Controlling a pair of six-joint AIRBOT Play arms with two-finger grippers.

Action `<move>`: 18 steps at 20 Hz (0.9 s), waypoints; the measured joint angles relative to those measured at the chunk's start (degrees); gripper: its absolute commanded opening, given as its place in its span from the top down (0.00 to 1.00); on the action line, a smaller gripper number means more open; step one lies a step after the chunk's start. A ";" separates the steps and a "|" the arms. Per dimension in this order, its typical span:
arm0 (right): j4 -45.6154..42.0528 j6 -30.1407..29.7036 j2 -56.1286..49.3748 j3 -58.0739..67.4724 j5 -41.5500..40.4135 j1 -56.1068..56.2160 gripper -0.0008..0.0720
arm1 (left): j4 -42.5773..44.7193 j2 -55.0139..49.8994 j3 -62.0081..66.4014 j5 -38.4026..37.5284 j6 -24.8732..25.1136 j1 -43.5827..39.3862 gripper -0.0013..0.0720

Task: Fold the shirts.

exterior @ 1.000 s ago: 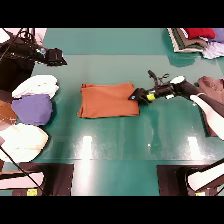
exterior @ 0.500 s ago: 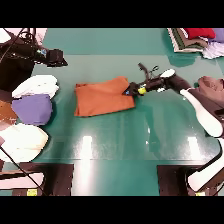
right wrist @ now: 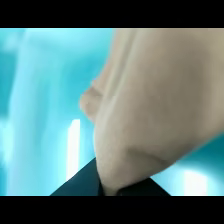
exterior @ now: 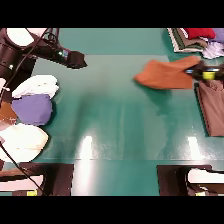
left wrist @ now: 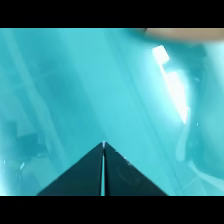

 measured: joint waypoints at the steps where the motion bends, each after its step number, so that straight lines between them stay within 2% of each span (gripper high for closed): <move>1: -0.48 0.02 0.42 0.92 -0.52 -3.10 0.97 | 0.04 0.00 0.00 0.94 0.00 -0.98 0.95; 5: -1.53 0.17 -1.97 7.06 -3.15 -12.24 0.97 | 0.00 0.00 0.00 3.87 0.00 -4.02 0.95; 11: -0.55 0.68 -9.70 21.73 -3.82 -15.72 0.97 | 0.09 -0.07 0.00 5.57 -0.02 -5.49 0.95; 18: -0.17 1.46 -11.21 35.91 2.03 -17.73 0.97 | 0.20 -0.11 0.00 5.90 -0.02 -5.73 0.95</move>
